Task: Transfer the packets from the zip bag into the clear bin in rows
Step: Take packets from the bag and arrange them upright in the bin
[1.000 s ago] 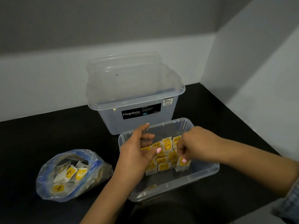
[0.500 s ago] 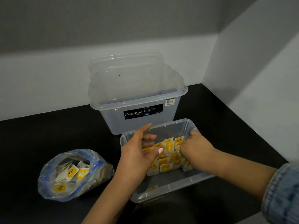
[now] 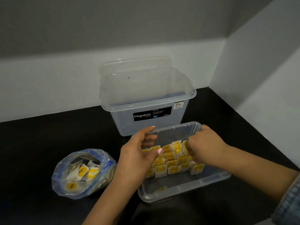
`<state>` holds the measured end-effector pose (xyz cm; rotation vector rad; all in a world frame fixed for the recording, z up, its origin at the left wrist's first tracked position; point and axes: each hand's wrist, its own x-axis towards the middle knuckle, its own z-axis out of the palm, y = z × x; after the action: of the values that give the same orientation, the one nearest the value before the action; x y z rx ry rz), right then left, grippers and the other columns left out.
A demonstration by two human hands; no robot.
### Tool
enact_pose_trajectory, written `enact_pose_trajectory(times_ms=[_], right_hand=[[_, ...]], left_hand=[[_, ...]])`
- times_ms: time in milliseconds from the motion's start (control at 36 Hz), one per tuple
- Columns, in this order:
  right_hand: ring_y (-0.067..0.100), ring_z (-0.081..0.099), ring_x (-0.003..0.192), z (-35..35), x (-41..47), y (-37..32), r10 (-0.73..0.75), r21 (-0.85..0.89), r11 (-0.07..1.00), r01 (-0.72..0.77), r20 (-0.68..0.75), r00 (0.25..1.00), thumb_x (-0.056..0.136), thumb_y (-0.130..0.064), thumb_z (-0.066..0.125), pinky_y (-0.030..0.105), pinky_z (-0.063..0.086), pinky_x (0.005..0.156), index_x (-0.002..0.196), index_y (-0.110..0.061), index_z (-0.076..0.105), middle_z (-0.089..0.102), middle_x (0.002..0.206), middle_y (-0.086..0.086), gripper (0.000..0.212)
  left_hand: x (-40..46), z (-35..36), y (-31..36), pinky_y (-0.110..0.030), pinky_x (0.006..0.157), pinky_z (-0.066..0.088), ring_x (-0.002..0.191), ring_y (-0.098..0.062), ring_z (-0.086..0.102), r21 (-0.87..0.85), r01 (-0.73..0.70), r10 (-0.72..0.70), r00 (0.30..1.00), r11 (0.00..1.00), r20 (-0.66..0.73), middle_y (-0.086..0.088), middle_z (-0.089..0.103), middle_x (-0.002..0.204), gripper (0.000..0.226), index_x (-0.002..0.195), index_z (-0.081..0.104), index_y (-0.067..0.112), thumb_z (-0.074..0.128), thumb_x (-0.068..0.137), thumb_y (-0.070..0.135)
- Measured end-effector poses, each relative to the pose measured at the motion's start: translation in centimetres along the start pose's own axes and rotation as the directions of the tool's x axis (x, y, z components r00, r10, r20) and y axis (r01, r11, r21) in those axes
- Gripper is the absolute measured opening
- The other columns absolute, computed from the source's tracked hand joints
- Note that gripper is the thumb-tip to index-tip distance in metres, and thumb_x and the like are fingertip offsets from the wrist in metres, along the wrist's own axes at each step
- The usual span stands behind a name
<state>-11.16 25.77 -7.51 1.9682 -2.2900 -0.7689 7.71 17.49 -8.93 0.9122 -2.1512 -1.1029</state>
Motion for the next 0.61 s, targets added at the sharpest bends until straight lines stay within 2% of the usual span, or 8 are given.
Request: enact_pose_trajectory(times_ms=[111, 194, 306, 444, 500, 611], right_hand=[[0.011, 0.058, 0.085, -2.5, 0.2, -0.6, 0.035, 0.154, 0.988, -0.022, -0.080, 0.996, 0.085, -0.048, 0.060, 0.033, 0.034, 0.098, 0.090, -0.028, 0.067, 0.066, 0.085, -0.009, 0.021], [0.008, 0.056, 0.087, -4.5, 0.5, -1.8, 0.065, 0.296, 0.955, -0.021, -0.139, 0.988, 0.082, -0.054, 0.063, 0.030, 0.036, 0.096, 0.090, -0.032, 0.066, 0.065, 0.083, -0.012, 0.023], [0.007, 0.057, 0.088, -7.6, 0.8, -4.2, 0.028, 0.403, 0.914, 0.050, -0.185, 0.982, 0.083, -0.052, 0.062, 0.029, 0.032, 0.098, 0.093, -0.032, 0.067, 0.068, 0.087, -0.013, 0.023], [0.001, 0.055, 0.078, -9.9, 1.7, -8.6, -0.019, 0.539, 0.828, 0.157, -0.253, 0.967, 0.080, -0.051, 0.066, 0.027, 0.032, 0.093, 0.090, -0.030, 0.067, 0.062, 0.074, -0.016, 0.022], [0.000, 0.055, 0.076, -10.6, 2.4, -10.4, -0.049, 0.581, 0.791, 0.192, -0.252, 0.966, 0.081, -0.049, 0.067, 0.026, 0.035, 0.091, 0.092, -0.031, 0.068, 0.060, 0.072, -0.016, 0.021], [0.005, 0.061, 0.087, -11.4, 3.8, -14.0, -0.076, 0.617, 0.762, 0.197, -0.217, 0.973, 0.083, -0.045, 0.066, 0.028, 0.041, 0.092, 0.100, -0.031, 0.068, 0.069, 0.088, -0.012, 0.022]], left_hand=[[-0.5, -2.4, -0.6, -0.007, 0.079, 0.048, 0.099, 0.008, 0.056, 0.006, 0.004, -0.004, 0.999, 1.000, -0.033, 0.021, 0.060, 0.105, 0.056, 0.120, 0.049, 0.040, 0.073, 0.078, 0.012], [-0.9, -4.7, -1.4, -0.008, 0.080, 0.049, 0.098, 0.009, 0.057, 0.001, 0.013, -0.013, 0.998, 1.000, -0.068, 0.020, 0.061, 0.104, 0.054, 0.115, 0.051, 0.042, 0.071, 0.079, 0.008], [-1.4, -8.1, -2.7, -0.004, 0.076, 0.046, 0.098, 0.007, 0.058, 0.074, 0.042, -0.029, 0.986, 0.996, -0.163, 0.021, 0.061, 0.104, 0.055, 0.110, 0.052, 0.044, 0.071, 0.078, 0.004], [-2.3, -12.7, -4.7, -0.025, 0.091, 0.050, 0.107, 0.000, 0.056, 0.155, 0.146, -0.108, 0.967, 0.977, -0.233, 0.017, 0.058, 0.116, 0.051, 0.120, 0.055, 0.035, 0.067, 0.081, 0.004], [-2.6, -14.3, -5.7, -0.024, 0.093, 0.047, 0.112, -0.001, 0.052, 0.215, 0.188, -0.134, 0.961, 0.958, -0.242, 0.016, 0.056, 0.120, 0.053, 0.124, 0.053, 0.035, 0.067, 0.082, 0.006], [-3.2, -16.6, -8.1, -0.028, 0.093, 0.045, 0.116, -0.005, 0.048, 0.370, 0.269, -0.194, 0.954, 0.889, -0.227, 0.016, 0.053, 0.122, 0.058, 0.131, 0.046, 0.035, 0.070, 0.081, 0.019]])
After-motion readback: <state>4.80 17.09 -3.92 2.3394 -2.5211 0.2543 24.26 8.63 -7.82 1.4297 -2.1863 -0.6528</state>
